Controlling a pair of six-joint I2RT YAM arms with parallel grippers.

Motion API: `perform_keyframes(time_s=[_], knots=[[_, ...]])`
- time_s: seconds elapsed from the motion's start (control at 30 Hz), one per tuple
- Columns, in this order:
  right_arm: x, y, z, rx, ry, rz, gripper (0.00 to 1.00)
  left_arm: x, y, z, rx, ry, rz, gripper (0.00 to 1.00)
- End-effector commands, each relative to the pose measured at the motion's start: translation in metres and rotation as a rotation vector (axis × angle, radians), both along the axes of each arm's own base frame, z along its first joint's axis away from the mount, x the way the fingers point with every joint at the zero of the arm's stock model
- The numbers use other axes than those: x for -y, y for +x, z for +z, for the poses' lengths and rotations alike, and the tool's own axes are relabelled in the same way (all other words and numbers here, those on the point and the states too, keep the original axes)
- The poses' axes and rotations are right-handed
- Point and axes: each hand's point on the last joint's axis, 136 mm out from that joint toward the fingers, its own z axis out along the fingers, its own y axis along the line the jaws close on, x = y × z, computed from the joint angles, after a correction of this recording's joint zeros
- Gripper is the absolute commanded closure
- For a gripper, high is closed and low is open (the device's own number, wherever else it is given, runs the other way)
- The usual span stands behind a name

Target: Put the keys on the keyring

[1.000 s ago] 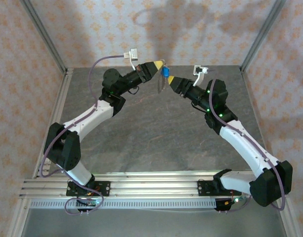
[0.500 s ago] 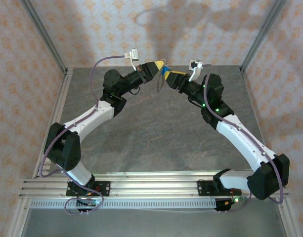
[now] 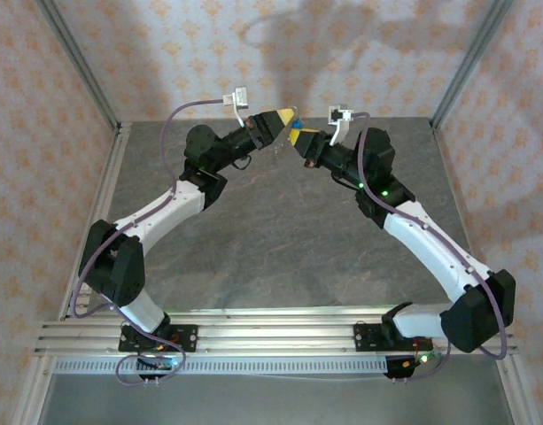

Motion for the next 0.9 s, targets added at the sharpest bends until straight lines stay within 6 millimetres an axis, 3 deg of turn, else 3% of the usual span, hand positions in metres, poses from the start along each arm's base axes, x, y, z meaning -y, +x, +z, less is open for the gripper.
perform_keyframes(time_s=[0.0,0.2,0.43,0.73,0.87], knots=[[0.000,-0.012,0.009,0.033,-0.003,0.025,1.00,0.000,-0.011,0.017,0.064,-0.036,-0.010,1.00],[-0.006,-0.018,0.006,0.009,0.025,0.066,1.00,0.001,-0.011,0.017,0.067,-0.038,-0.012,1.00],[-0.049,-0.042,-0.007,-0.013,-0.040,0.215,1.00,0.000,-0.011,0.018,0.068,-0.044,-0.009,1.00],[-0.043,-0.035,-0.023,-0.039,-0.082,0.164,1.00,0.000,-0.011,0.016,0.063,-0.044,-0.010,1.00],[-0.037,-0.024,-0.018,-0.054,-0.039,0.112,1.00,-0.001,-0.012,0.016,0.063,-0.046,-0.005,1.00]])
